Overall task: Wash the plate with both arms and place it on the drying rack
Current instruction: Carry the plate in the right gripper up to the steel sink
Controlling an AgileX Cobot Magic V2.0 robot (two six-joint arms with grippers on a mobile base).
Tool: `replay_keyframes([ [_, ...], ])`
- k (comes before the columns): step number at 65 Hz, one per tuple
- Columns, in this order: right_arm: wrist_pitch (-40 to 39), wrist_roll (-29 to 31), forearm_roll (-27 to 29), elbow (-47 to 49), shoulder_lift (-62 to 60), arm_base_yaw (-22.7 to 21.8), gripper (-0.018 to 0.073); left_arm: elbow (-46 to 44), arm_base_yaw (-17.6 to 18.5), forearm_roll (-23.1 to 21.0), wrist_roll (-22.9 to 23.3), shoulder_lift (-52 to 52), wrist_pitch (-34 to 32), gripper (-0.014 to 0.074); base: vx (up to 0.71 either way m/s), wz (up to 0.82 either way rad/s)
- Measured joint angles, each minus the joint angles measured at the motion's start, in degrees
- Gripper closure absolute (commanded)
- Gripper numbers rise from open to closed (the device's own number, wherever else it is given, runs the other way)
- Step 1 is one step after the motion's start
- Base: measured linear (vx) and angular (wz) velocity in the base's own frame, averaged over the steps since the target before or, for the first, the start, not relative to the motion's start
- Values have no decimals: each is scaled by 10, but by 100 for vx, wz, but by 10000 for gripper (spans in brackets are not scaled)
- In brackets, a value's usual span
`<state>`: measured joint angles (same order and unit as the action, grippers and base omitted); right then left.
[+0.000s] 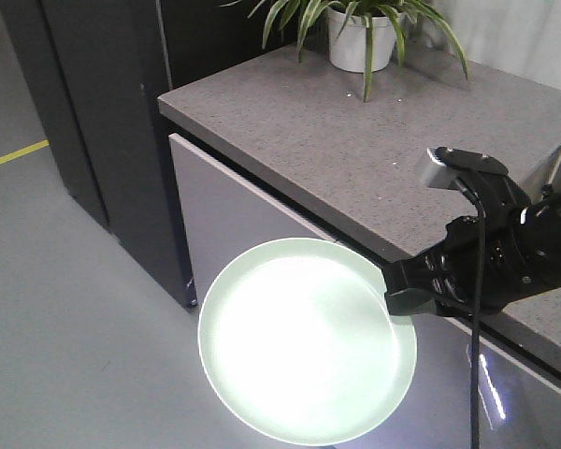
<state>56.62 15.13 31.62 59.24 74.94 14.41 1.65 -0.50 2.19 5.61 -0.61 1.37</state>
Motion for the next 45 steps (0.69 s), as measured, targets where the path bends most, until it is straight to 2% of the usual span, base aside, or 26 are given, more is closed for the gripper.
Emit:
replay_keyframes([
  [45, 0, 0, 0, 0, 0, 0, 561, 0, 0, 0, 0, 0, 0, 603, 8, -31],
])
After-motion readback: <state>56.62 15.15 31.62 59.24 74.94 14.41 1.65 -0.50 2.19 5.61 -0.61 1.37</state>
